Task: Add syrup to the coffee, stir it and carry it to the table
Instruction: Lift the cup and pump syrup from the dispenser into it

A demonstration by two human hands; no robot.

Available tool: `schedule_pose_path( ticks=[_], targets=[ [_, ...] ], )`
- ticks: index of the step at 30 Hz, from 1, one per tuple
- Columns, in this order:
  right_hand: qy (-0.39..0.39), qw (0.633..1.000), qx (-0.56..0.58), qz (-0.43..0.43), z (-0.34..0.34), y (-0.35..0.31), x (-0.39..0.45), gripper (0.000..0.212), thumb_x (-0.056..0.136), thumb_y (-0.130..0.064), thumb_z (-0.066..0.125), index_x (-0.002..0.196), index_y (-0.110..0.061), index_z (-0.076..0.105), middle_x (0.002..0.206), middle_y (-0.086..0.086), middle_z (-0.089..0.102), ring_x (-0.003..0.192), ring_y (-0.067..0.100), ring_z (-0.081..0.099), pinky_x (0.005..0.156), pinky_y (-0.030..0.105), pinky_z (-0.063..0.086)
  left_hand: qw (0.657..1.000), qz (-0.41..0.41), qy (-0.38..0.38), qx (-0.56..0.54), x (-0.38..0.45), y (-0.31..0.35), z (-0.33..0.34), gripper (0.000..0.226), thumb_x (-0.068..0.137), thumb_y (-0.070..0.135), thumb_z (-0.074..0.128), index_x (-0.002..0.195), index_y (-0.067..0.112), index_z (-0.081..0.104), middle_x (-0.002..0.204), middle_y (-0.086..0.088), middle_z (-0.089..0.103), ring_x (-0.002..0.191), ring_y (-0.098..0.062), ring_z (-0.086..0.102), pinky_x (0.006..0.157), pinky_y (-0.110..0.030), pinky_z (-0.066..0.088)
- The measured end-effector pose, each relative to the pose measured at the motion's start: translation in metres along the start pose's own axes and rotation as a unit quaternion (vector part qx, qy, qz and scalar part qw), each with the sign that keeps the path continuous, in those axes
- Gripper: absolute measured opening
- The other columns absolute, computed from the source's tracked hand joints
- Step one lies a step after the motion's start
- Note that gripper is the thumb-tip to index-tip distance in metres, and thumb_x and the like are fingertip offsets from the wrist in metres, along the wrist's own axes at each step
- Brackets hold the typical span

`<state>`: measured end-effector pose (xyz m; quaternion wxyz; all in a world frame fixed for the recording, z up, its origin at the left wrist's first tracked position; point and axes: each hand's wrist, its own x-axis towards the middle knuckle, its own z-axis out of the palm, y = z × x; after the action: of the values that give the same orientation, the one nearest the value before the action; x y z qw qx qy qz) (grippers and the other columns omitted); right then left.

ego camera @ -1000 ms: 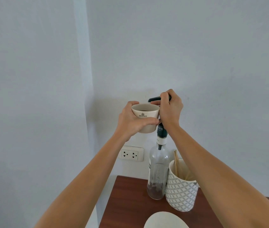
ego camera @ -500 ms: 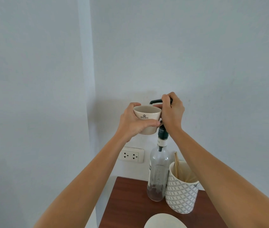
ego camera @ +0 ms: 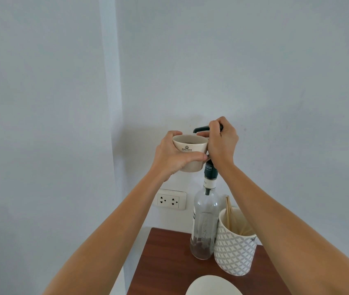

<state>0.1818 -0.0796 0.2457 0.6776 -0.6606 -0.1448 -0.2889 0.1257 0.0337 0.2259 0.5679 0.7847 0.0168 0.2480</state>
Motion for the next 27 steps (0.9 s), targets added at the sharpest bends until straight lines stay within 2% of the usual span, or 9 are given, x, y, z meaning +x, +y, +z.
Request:
schedule_pose_path(
  ticks=[7,10,14,16,18,20,22,24,27],
  targets=[
    [-0.006,1.000,-0.011,-0.012,-0.001,0.006,0.002,0.022,0.088,-0.010,0.043,0.075,0.007,0.048,0.057,0.003,0.073,0.063,0.022,0.076,0.061,0.031,0.050,1.000,-0.005,-0.003,-0.001,-0.002,0.000,-0.001,0.085,0.056,0.025,0.096,0.128,0.024,0.050,0.104,0.012,0.059,0.091,0.000,0.058,0.065,-0.020,0.047],
    [-0.006,1.000,-0.014,-0.015,0.000,0.008,0.004,0.023,0.088,-0.011,0.042,0.070,0.003,0.045,0.064,0.017,0.073,0.065,0.024,0.076,0.059,0.032,0.048,1.000,-0.004,-0.003,0.000,-0.002,0.000,0.000,0.086,0.057,0.025,0.096,0.129,0.023,0.050,0.110,0.008,0.061,0.093,-0.005,0.060,0.066,-0.020,0.047],
    [-0.014,0.999,-0.023,-0.020,0.000,0.011,0.005,0.027,0.087,-0.013,0.041,0.060,-0.012,0.041,0.061,0.014,0.071,0.065,0.027,0.075,0.057,0.032,0.047,1.000,-0.004,0.001,0.001,-0.003,0.000,0.000,0.088,0.056,0.027,0.096,0.131,0.023,0.050,0.114,0.005,0.061,0.099,-0.011,0.060,0.067,-0.022,0.048],
    [-0.018,0.999,-0.034,-0.026,-0.001,0.011,0.005,0.026,0.085,-0.014,0.041,0.060,-0.005,0.040,0.055,0.011,0.060,0.058,0.023,0.066,0.055,0.030,0.042,1.000,-0.005,0.001,0.001,-0.004,0.000,-0.001,0.089,0.056,0.027,0.096,0.132,0.023,0.050,0.114,0.006,0.060,0.100,-0.012,0.060,0.068,-0.022,0.049],
    [-0.015,0.998,-0.046,-0.036,-0.002,0.010,0.003,0.026,0.083,-0.014,0.040,0.064,0.004,0.038,0.058,0.012,0.043,0.056,0.018,0.046,0.054,0.029,0.035,1.000,-0.008,0.000,0.000,-0.004,0.000,-0.001,0.088,0.057,0.027,0.096,0.132,0.022,0.050,0.112,0.007,0.060,0.101,-0.014,0.060,0.069,-0.022,0.049],
    [-0.016,0.998,-0.054,-0.038,-0.003,0.010,0.003,0.025,0.084,-0.014,0.041,0.063,-0.001,0.039,0.058,0.008,0.040,0.055,0.012,0.037,0.052,0.028,0.034,1.000,-0.009,-0.001,-0.001,-0.005,0.001,-0.001,0.088,0.057,0.027,0.096,0.132,0.022,0.050,0.112,0.007,0.060,0.102,-0.015,0.061,0.069,-0.022,0.049],
    [-0.022,0.998,-0.053,-0.030,-0.004,0.011,0.003,0.024,0.084,-0.018,0.043,0.064,-0.005,0.043,0.057,0.006,0.057,0.054,0.018,0.050,0.056,0.032,0.043,1.000,-0.008,-0.001,0.000,-0.006,0.001,-0.001,0.089,0.056,0.027,0.096,0.132,0.022,0.050,0.117,0.004,0.061,0.104,-0.015,0.061,0.070,-0.023,0.050],
    [-0.028,0.999,-0.034,-0.016,-0.004,0.010,0.003,0.024,0.087,-0.020,0.044,0.072,-0.003,0.047,0.066,0.008,0.075,0.067,0.027,0.070,0.066,0.038,0.050,1.000,-0.008,-0.001,0.001,-0.005,0.001,-0.001,0.089,0.056,0.028,0.096,0.131,0.022,0.050,0.118,0.003,0.062,0.105,-0.016,0.061,0.069,-0.023,0.050],
    [-0.030,1.000,-0.001,-0.001,-0.004,0.007,0.001,0.023,0.092,-0.018,0.045,0.079,0.000,0.047,0.070,0.007,0.078,0.066,0.023,0.076,0.067,0.034,0.049,1.000,-0.007,-0.002,0.000,-0.004,0.001,-0.001,0.091,0.054,0.029,0.096,0.132,0.022,0.050,0.119,0.002,0.062,0.107,-0.017,0.062,0.070,-0.024,0.050]
  ],
)
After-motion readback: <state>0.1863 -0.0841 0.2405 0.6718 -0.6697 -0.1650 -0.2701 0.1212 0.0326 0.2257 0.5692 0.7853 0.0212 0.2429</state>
